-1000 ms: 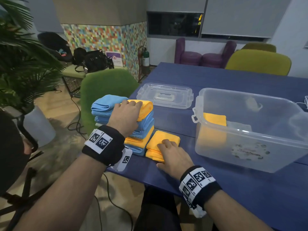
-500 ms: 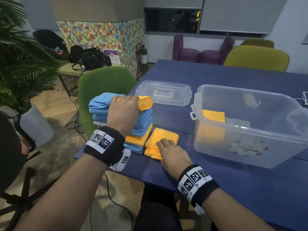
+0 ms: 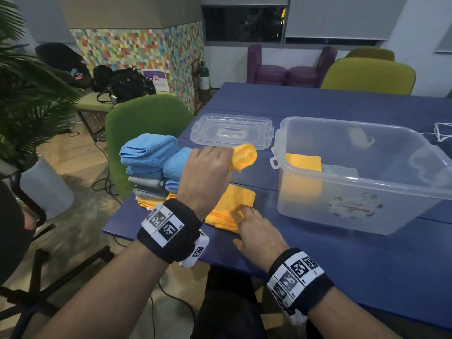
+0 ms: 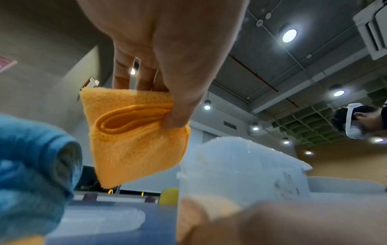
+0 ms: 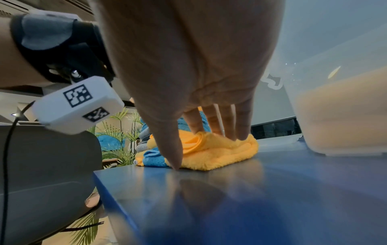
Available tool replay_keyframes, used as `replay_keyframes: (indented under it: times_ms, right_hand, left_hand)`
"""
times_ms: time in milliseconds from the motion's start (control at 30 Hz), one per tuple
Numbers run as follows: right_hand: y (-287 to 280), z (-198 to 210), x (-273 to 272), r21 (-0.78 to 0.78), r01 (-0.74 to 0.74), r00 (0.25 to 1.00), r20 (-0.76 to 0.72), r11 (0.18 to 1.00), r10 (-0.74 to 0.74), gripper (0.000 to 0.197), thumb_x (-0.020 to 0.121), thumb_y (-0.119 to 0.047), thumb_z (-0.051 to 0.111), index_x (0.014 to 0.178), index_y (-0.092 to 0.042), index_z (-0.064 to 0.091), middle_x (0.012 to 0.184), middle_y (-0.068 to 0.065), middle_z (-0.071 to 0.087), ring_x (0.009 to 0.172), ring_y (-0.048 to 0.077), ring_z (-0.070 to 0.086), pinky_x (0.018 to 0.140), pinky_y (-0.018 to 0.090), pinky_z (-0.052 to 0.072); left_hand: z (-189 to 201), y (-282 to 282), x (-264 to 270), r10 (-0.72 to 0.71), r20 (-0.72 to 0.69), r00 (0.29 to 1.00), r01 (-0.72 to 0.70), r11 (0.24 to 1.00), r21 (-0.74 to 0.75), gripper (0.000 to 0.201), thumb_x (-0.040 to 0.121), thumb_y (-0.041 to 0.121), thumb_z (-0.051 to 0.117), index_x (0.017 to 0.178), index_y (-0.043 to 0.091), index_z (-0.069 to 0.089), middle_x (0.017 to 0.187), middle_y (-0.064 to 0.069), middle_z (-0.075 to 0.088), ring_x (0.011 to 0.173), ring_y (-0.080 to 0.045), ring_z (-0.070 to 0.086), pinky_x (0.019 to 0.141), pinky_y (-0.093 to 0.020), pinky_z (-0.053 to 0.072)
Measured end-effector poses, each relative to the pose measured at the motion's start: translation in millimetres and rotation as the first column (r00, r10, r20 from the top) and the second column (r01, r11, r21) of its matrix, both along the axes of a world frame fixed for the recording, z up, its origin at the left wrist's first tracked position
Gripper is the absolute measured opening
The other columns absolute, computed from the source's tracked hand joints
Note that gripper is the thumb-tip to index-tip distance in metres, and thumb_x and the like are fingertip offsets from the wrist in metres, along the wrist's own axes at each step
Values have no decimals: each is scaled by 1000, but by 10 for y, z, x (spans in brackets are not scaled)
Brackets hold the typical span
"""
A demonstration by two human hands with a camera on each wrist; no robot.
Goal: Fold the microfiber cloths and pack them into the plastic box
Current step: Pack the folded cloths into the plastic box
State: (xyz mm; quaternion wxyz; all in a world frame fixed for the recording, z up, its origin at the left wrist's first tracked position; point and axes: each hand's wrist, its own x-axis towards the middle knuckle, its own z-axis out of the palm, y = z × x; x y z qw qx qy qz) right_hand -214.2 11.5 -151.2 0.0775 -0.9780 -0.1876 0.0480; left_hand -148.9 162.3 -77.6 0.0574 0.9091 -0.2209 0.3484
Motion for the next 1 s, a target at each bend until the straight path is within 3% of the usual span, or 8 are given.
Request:
replay_keyframes:
  times_ms: [300,400,467,567,633,733,900,1000]
  right_hand:
    - [-108,-12,-49,44,-27,998,-55,999,30,66,97,-32,60,154,-17,30,156,6,31,143,26,32,109,44,40]
    - [-128,-21,-60,99,-9,998,-65,995,16,57,97,-27,57,150,-18,38,147,4,41,137,24,39,107,41,41]
    - [-146,-22,-77,151,-3,997,-70,989,14,48,97,-20,52,145,-18,46,144,4,45,133,24,43,107,39,41]
    - [-197,30,-104,230,48,997,-73,972,-31,39,95,-13,46,132,-19,58,136,2,54,120,30,55,99,42,46]
    - [-243,72,-113,261,79,996,-65,962,-64,39,94,-12,44,127,-19,63,132,1,59,113,30,59,97,44,50]
    - [-304,118,-120,292,119,993,-42,949,-112,35,93,-13,44,121,-20,65,125,1,62,108,28,61,93,45,53]
    - [-336,161,-153,333,132,990,-1,934,-140,35,94,-13,47,124,-20,65,126,0,62,111,25,61,94,41,52]
    - [-395,193,-202,412,116,986,60,904,-154,41,95,-16,52,135,-21,56,134,0,57,118,25,58,97,41,49]
  left_hand:
    - [-579,-174,-89,89,-239,967,-4,943,333,25,77,21,78,100,15,69,101,-2,72,91,-28,64,77,-41,48]
    - [-643,-173,-160,66,-338,939,73,921,382,34,82,25,72,114,13,68,131,-9,65,117,-32,58,98,-46,46]
    - [-637,-149,-188,75,-429,900,97,926,364,47,87,28,67,130,13,58,153,-12,48,141,-33,42,118,-49,31]
    - [-618,-114,-206,110,-562,820,133,918,374,66,90,35,63,147,14,37,167,-13,22,155,-30,19,127,-49,14]
    - [-631,-105,-212,159,-593,789,154,884,441,87,85,41,68,154,13,23,169,-13,12,156,-30,14,127,-51,13]
    - [-681,-136,-210,206,-524,826,126,838,530,101,81,39,75,157,13,15,168,-14,14,154,-32,18,126,-52,18]
    - [-753,-233,-204,203,-414,887,65,834,548,63,84,27,67,138,11,39,140,-14,50,127,-34,52,106,-49,42]
    - [-633,-241,-239,146,-437,888,57,907,418,44,87,30,59,126,15,44,121,-6,59,112,-30,60,91,-42,47]
